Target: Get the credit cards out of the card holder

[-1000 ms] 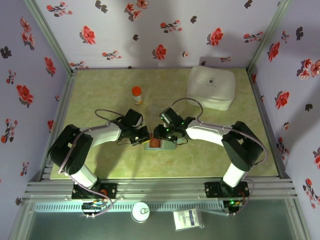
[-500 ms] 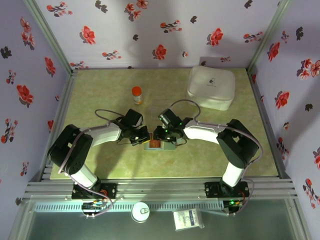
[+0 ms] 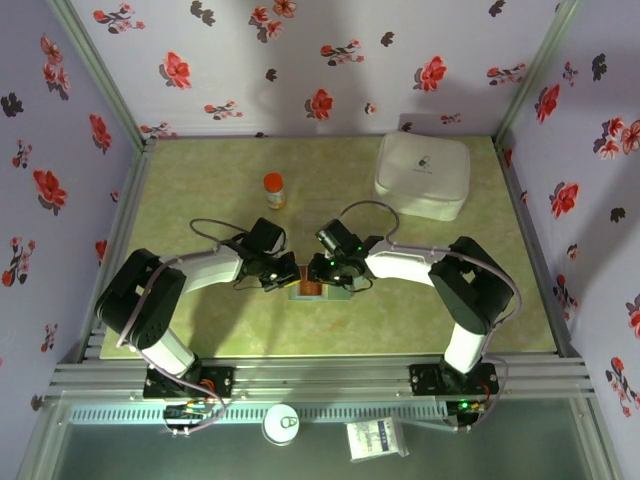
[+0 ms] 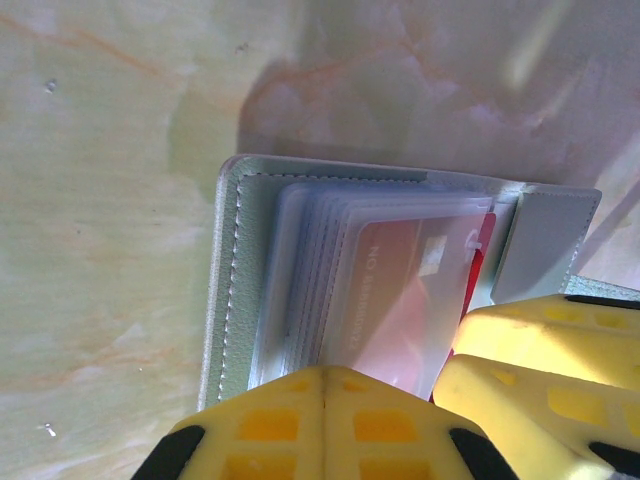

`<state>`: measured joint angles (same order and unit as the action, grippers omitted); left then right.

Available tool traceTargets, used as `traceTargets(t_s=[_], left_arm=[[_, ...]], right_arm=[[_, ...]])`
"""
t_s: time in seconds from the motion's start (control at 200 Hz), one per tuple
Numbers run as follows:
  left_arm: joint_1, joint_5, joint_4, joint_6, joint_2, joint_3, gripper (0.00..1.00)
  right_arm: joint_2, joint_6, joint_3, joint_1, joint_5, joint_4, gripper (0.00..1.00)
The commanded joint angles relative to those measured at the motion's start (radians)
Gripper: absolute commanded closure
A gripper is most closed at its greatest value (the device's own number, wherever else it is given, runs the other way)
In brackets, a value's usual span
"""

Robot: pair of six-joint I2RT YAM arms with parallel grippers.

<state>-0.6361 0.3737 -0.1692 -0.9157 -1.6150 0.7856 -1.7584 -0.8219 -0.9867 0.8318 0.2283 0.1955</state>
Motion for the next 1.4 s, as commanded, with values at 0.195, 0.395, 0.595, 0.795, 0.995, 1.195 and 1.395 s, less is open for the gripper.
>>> traceTargets(t_s=[0.195, 0.395, 0.595, 0.795, 0.995, 1.195, 1.395], left_arm=[[-0.004, -0.035, -0.047, 0.013, 0.010, -0.005, 0.97], [-0.003, -0.033, -0.057, 0.011, 0.026, 0.014, 0.96], [-0.005, -0.020, -0.072, 0.023, 0.035, 0.046, 0.96], [-0.026, -0.006, -0.072, 0.027, 0.014, 0.075, 0.97], [-0.037, -0.006, -0.072, 0.037, -0.028, 0.093, 0.97], [-0.038, -0.045, -0.104, 0.051, -0.042, 0.089, 0.98], [-0.038, -0.048, -0.110, 0.055, -0.054, 0.083, 0.98]], right_arm=[[0.047, 0.022, -0.017, -0.002, -0.057, 0.094, 0.68], [0.099, 0.028, -0.008, -0.004, -0.076, 0.098, 0.66], [0.148, 0.011, 0.052, -0.022, -0.061, 0.053, 0.67], [0.188, -0.016, 0.132, -0.050, -0.008, -0.052, 0.68], [0.183, -0.037, 0.179, -0.071, 0.029, -0.118, 0.70], [0.161, -0.052, 0.200, -0.082, 0.060, -0.164, 0.71], [0.129, -0.063, 0.207, -0.087, 0.085, -0.199, 0.71]])
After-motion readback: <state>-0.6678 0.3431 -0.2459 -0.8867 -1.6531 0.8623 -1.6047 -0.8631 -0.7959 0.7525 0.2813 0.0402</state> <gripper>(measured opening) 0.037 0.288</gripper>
